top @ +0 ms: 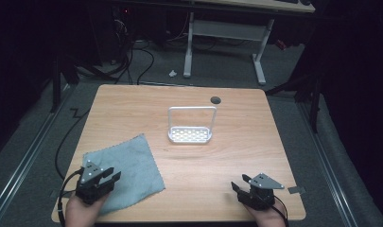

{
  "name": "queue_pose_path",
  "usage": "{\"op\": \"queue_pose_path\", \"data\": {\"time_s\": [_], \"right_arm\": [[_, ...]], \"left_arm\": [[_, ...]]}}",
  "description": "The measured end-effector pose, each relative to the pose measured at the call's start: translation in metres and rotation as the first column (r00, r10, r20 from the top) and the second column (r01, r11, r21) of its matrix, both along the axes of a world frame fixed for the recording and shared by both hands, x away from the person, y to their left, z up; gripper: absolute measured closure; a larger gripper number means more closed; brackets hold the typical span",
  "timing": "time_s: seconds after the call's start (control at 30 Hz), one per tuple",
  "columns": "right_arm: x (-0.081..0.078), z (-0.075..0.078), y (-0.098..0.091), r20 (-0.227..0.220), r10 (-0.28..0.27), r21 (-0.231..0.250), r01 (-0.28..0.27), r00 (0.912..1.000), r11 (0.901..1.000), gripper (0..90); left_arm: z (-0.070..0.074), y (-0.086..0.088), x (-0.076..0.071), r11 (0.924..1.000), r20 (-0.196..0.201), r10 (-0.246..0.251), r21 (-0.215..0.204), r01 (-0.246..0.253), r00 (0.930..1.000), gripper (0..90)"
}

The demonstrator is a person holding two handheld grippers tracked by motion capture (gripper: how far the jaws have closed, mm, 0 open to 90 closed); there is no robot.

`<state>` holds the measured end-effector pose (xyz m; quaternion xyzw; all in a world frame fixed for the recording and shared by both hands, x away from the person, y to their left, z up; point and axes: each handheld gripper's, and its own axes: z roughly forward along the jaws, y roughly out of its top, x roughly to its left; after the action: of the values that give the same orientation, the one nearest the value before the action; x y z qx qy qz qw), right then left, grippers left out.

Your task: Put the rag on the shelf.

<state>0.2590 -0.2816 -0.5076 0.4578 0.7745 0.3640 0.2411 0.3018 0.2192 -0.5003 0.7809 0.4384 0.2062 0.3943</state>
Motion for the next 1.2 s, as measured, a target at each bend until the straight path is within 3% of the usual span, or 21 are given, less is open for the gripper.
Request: {"op": "queue_pose_path", "data": {"time_s": [0.17,0.23,0.4,0.47,0.53,0.57,0.6,0.73,0.8,0.93,1.03,1.17,1.2], "right_arm": [[0.002,0.000,-0.001,-0.006,-0.010,0.015,0.011,0.9999,0.9998,47.9],[0.001,0.000,-0.001,0.008,-0.008,0.011,0.008,0.9999,0.9999,47.9],[0.002,0.000,-0.001,0.004,-0.017,0.011,0.017,0.9998,0.9998,47.9],[0.002,0.000,-0.001,0.006,-0.014,0.011,0.014,0.9999,0.9998,47.9],[0.001,0.000,-0.001,0.015,-0.003,0.004,0.003,0.9999,1.0000,47.9],[0.000,0.000,-0.001,0.012,-0.004,0.008,0.004,0.9999,1.0000,48.0],[0.000,0.000,-0.001,0.012,-0.004,0.008,0.004,0.9999,1.0000,48.0],[0.000,0.000,-0.005,0.012,0.000,0.011,0.000,0.9999,0.9999,48.1],[0.000,0.000,-0.005,0.013,0.002,0.010,-0.002,0.9999,0.9999,48.1],[0.001,0.001,-0.006,0.012,0.011,0.017,-0.011,0.9999,0.9998,48.4],[0.001,0.000,-0.006,0.013,0.020,0.017,-0.020,0.9997,0.9996,48.6],[0.001,0.000,-0.004,0.005,0.025,0.024,-0.025,0.9997,0.9994,50.0],[0.001,0.000,-0.003,0.006,0.028,0.027,-0.028,0.9996,0.9993,50.5]], "left_arm": [[-0.003,0.004,0.004,1.0000,-0.017,0.001,-0.008,-0.001,0.9999,62.4],[-0.004,0.008,0.005,0.9992,-0.024,0.009,-0.038,-0.010,0.9997,62.5],[-0.005,0.010,0.007,0.9992,-0.027,0.008,-0.039,-0.009,0.9996,62.5],[-0.006,0.008,0.009,0.9997,-0.043,-0.004,-0.025,0.003,0.9991,64.1],[-0.009,0.005,0.010,0.9994,-0.068,-0.019,-0.029,0.017,0.9975,72.1],[-0.012,0.001,0.011,0.9995,-0.101,-0.026,-0.023,0.024,0.9946,76.9],[-0.012,0.001,0.011,0.9995,-0.101,-0.026,-0.023,0.024,0.9946,80.2],[-0.021,-0.014,0.013,0.9984,-0.139,-0.023,0.049,0.030,0.9900,88.9],[-0.024,-0.016,0.013,0.9976,-0.150,-0.031,0.057,0.040,0.9882,89.2],[-0.028,-0.023,0.010,0.9954,-0.112,-0.078,0.047,0.083,0.9907,89.5],[-0.028,-0.028,0.008,0.9947,-0.112,-0.089,0.042,0.094,0.9898,89.7],[-0.029,-0.043,0.004,0.9870,-0.101,-0.152,0.038,0.156,0.9832,89.7],[-0.029,-0.052,0.001,0.9806,-0.099,-0.189,0.036,0.193,0.9771,89.7]]}}
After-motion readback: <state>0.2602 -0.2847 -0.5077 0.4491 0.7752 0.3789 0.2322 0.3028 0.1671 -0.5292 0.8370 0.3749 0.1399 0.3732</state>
